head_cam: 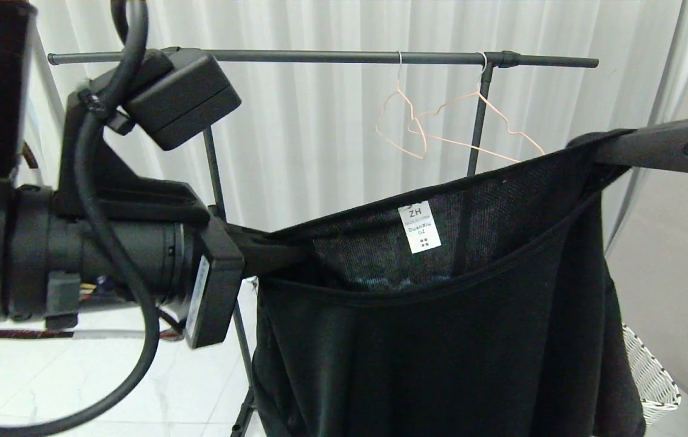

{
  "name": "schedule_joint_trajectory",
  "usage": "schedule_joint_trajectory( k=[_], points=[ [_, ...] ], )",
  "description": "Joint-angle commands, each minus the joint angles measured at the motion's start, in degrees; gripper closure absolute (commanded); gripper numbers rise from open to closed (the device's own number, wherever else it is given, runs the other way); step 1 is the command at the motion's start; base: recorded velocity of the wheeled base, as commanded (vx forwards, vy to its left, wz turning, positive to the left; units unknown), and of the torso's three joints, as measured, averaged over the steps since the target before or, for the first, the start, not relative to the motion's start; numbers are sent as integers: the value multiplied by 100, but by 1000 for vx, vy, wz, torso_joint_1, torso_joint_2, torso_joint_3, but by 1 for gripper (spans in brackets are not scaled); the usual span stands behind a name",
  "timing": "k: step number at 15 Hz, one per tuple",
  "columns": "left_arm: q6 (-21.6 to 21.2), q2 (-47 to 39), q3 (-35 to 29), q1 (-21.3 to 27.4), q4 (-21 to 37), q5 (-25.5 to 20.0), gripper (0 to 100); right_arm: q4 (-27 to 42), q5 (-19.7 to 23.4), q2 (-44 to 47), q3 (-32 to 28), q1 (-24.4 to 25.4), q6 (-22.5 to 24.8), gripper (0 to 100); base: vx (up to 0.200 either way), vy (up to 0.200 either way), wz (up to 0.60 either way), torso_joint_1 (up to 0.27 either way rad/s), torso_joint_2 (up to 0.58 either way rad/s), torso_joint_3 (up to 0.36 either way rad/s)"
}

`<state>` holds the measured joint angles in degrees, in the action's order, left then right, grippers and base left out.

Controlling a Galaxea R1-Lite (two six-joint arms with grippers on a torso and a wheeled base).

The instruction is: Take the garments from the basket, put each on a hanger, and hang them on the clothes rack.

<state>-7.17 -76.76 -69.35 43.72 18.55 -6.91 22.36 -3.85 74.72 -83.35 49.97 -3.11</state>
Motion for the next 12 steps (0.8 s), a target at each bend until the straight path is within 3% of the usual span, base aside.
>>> schedule_joint_trajectory(
  k=[1,2,7,12],
  points=[
    [146,381,229,287,-1,6,100,-214,69,474,-24,-181,38,100,0,0,0,0,0,0],
    [348,452,308,709,-1,41,100,-689,86,896,-147,-198,47,100,0,0,0,0,0,0],
    [330,566,308,726,-1,94,100,-706,86,1177,-490,-198,47,100,0,0,0,0,0,0],
    [330,584,343,893,-10,533,100,-698,86,1159,-481,-198,47,100,0,0,0,0,0,0]
  ],
)
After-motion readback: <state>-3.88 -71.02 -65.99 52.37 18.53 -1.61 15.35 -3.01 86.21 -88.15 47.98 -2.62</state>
